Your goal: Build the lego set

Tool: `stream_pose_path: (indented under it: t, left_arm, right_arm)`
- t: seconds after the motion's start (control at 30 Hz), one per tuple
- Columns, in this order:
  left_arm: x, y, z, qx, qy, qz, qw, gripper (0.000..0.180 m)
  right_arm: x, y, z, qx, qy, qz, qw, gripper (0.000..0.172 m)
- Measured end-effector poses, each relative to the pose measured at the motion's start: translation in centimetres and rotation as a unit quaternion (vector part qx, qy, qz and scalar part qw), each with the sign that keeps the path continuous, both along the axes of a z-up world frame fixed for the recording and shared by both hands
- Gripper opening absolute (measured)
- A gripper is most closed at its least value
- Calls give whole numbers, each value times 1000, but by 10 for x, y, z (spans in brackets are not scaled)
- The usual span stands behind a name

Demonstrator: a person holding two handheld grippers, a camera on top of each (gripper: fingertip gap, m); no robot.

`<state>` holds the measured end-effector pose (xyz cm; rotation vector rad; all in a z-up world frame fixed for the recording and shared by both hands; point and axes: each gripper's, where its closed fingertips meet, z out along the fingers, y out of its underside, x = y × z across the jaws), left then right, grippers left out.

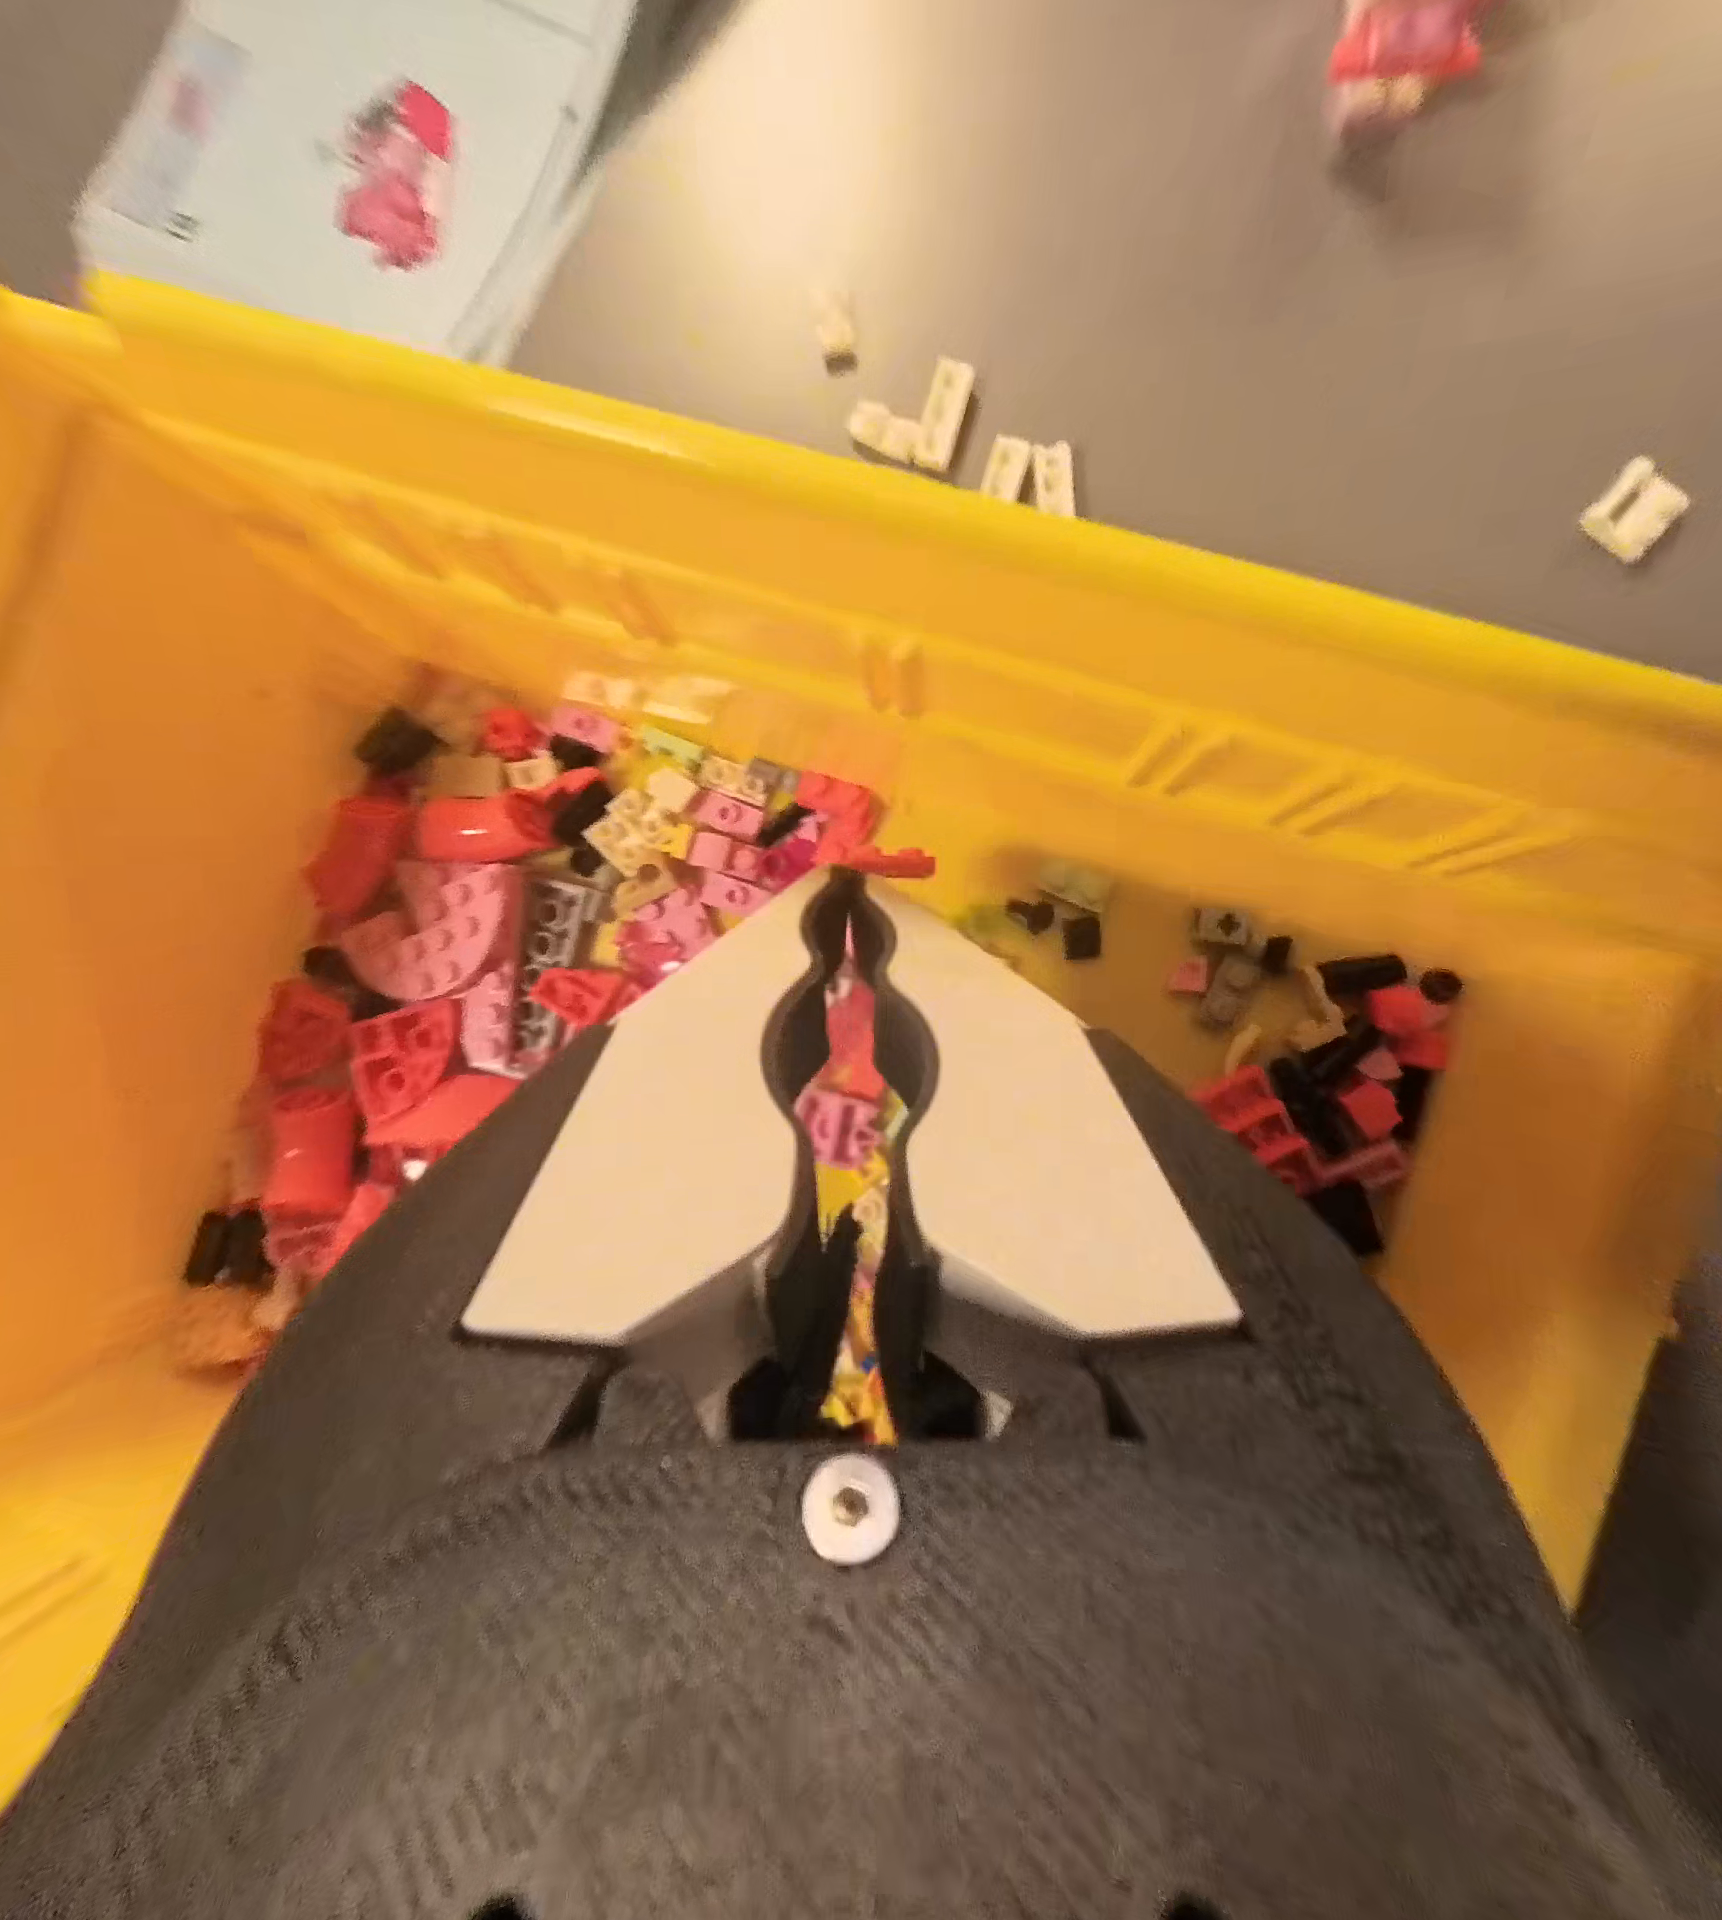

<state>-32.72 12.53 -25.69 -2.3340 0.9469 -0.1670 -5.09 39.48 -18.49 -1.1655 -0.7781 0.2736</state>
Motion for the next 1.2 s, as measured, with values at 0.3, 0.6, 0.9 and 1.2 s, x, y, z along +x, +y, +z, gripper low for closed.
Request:
stream_pose_path:
  t: [0.3, 0.6, 0.9, 1.2]
  left_arm:
    - [33, 42, 98, 178, -7, 40, 983, 0]
    - [129, 82, 124, 213, -8, -33, 976, 0]
    - [180, 95, 119, 210, -11, -66, 975, 0]
    - [182, 110, 95, 182, 8, 45, 982, 11]
  right_arm:
    - [-54, -56, 12, -146, 36, 201, 968, 2]
    - [-133, -188, 45, -495, 35, 506, 706, 29]
    - [-107, -186, 51, -537, 70, 550, 636, 8]
    - [-79, -117, -16, -441, 4, 378, 814, 0]
